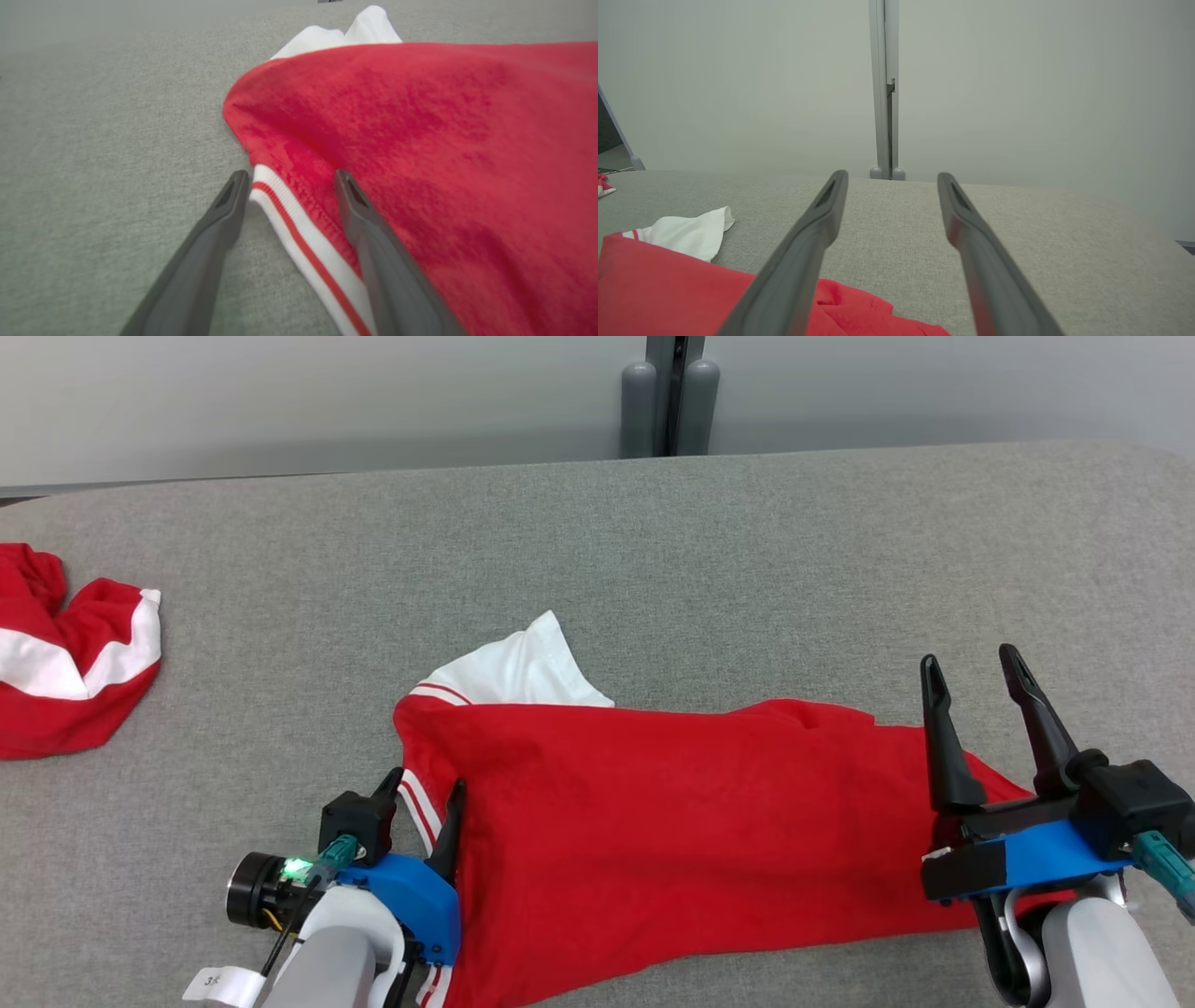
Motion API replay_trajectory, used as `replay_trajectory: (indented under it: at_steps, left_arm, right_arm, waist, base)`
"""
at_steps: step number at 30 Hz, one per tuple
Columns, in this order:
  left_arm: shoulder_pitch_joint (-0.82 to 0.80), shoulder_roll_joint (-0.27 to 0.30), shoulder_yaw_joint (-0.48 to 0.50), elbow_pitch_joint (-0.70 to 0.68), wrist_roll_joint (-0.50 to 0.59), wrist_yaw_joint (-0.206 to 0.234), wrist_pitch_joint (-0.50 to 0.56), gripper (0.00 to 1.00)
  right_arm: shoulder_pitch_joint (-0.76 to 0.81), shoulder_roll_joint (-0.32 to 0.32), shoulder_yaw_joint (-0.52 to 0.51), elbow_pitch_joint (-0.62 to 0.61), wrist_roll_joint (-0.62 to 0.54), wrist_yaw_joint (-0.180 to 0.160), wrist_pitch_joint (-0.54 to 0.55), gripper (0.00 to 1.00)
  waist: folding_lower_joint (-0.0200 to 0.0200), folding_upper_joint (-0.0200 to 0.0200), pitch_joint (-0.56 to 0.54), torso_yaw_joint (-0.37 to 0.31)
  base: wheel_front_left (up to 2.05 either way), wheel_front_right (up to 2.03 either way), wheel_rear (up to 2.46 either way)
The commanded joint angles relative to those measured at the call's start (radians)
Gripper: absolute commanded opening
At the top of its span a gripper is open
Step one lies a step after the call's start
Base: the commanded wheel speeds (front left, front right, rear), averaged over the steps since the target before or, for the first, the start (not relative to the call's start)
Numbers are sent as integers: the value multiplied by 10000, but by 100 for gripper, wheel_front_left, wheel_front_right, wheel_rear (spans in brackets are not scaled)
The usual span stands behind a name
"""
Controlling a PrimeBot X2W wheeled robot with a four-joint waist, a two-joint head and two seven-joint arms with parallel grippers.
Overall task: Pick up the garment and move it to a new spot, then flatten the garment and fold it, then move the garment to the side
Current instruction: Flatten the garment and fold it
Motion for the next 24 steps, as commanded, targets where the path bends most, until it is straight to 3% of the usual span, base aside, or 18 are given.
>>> replay_trajectory:
  at_steps: [1,2,3,4,11,24]
  left_arm:
    - [-130,-17,-97,170,-50,-9,16,100]
    - [-163,-45,-196,316,-136,-10,17,64]
    - [-213,-60,-269,418,-183,-10,-26,41]
    - [-258,-65,-370,479,-220,-11,-64,0]
    - [-362,-5,-540,-388,-515,-9,-335,0]
    - [1843,566,-405,-4940,-259,425,-293,0]
  right_arm:
    - [-68,-14,0,6,2,1,-5,100]
    - [-43,-28,-3,6,20,1,-4,100]
    - [-15,-35,-13,-1,27,1,-4,100]
    - [12,-36,-22,-7,32,1,-6,100]
    - [275,-16,-80,-73,72,1,-49,100]
    - [658,91,-304,161,266,1,-141,100]
  waist:
    - [-1,0,-14,-18]
    - [-1,0,-32,-31]
    - [-1,0,-48,-38]
    - [-1,0,-68,-41]
    - [-1,0,-364,221]
    - [-1,0,-812,1440]
  base:
    - [0,0,0]
    - [0,0,0]
    - [0,0,0]
    - [0,0,0]
    - [0,0,0]
    - [0,0,0]
